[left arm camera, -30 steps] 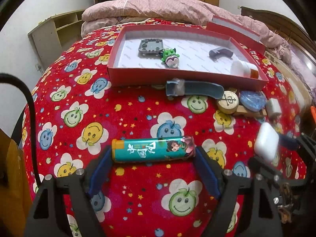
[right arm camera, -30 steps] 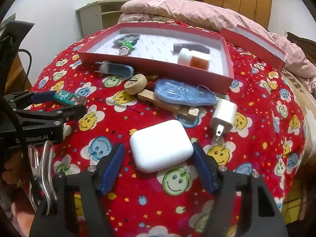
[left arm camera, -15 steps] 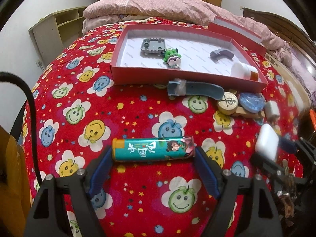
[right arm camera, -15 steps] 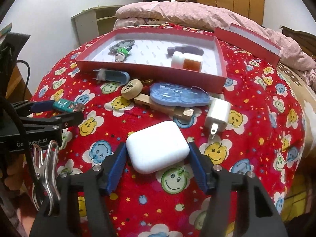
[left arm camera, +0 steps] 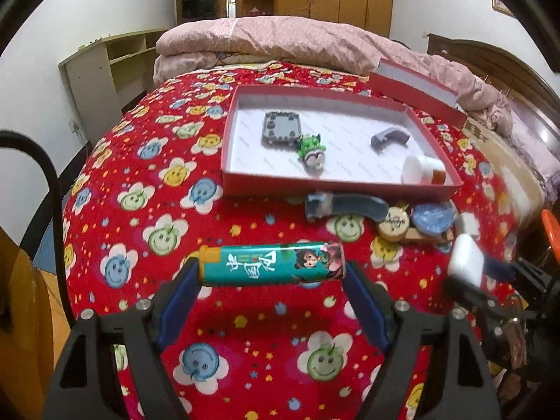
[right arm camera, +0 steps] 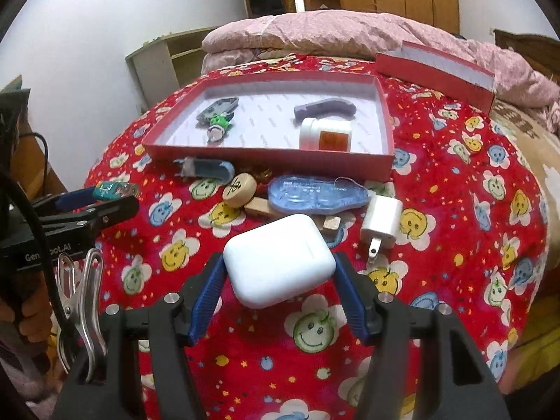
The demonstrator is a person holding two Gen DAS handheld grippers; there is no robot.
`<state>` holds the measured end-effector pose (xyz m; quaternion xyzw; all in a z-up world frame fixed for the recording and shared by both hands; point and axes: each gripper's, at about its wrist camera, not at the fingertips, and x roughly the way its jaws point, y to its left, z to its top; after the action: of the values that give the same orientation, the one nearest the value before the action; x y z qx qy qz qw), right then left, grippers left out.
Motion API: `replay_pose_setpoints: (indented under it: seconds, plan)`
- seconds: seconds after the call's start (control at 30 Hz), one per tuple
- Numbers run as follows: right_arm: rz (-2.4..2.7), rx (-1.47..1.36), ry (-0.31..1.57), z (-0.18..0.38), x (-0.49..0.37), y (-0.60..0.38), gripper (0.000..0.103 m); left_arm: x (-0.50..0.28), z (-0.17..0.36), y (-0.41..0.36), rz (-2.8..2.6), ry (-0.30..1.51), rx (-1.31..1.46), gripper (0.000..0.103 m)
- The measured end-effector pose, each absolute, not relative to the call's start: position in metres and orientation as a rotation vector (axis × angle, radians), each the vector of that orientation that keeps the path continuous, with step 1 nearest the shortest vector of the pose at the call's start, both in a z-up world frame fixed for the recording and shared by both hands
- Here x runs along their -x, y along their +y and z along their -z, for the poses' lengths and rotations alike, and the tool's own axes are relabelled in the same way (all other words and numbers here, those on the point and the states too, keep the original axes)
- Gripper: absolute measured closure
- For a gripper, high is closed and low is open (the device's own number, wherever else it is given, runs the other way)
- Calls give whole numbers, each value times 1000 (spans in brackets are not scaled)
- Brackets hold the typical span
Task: Organize rigid objects
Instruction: 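Carry the lighter and earbud case over the red box and lower them inside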
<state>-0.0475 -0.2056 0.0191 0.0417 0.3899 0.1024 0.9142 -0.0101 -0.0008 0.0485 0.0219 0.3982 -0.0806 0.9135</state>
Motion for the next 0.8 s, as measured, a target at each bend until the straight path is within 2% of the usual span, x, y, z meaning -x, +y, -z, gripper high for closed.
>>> replay_pose_setpoints:
  seconds: [0.5,0.8]
  plan:
    - [-218,-94,749,-54,26,-211,40,-24,-96,-19,212,750,-47,19]
    - [-212,-84,754,-62,8,-208,40,-57,-89,-18,212,790,-37,19]
